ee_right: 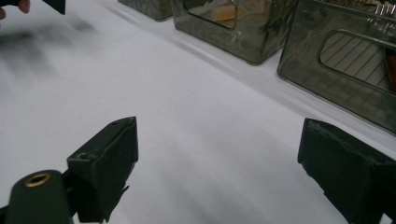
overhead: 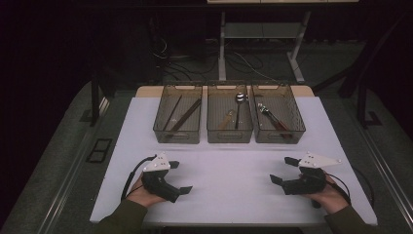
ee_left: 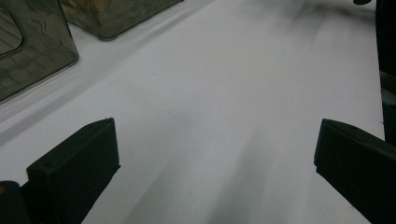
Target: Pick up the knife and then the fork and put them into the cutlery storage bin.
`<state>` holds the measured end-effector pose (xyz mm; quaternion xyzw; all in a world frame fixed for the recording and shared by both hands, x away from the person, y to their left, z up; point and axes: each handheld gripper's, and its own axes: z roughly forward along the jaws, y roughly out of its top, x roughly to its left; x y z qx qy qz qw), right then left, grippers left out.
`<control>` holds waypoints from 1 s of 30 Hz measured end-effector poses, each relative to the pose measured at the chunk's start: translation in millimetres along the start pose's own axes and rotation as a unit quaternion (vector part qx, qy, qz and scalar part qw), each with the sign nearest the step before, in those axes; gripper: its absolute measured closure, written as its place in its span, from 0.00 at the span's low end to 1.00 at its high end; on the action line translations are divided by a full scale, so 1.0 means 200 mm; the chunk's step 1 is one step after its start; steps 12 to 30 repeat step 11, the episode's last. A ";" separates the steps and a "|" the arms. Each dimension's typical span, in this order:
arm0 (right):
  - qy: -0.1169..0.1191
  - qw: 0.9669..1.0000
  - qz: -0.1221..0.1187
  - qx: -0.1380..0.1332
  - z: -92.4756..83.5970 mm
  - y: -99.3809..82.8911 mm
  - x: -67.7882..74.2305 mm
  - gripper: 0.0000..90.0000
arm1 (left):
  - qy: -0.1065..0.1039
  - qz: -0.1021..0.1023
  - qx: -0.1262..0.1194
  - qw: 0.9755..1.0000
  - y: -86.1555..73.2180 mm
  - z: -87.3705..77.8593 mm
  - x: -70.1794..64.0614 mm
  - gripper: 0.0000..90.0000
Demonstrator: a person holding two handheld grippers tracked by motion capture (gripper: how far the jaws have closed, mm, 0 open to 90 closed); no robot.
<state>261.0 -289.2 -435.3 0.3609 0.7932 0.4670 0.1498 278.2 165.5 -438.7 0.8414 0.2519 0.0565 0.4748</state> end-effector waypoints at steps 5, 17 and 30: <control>-0.002 1.000 -0.003 0.007 -0.01 -0.04 -0.01 0.14 | 0.000 0.000 0.000 1.000 0.00 0.00 0.00 0.00; 0.000 1.000 -0.007 0.024 0.01 -0.05 -0.01 0.14 | -0.001 0.000 -0.001 1.000 0.00 0.00 0.00 0.00; 0.000 1.000 -0.007 0.024 0.01 -0.05 -0.01 0.14 | -0.001 0.000 -0.001 1.000 0.00 0.00 0.00 0.00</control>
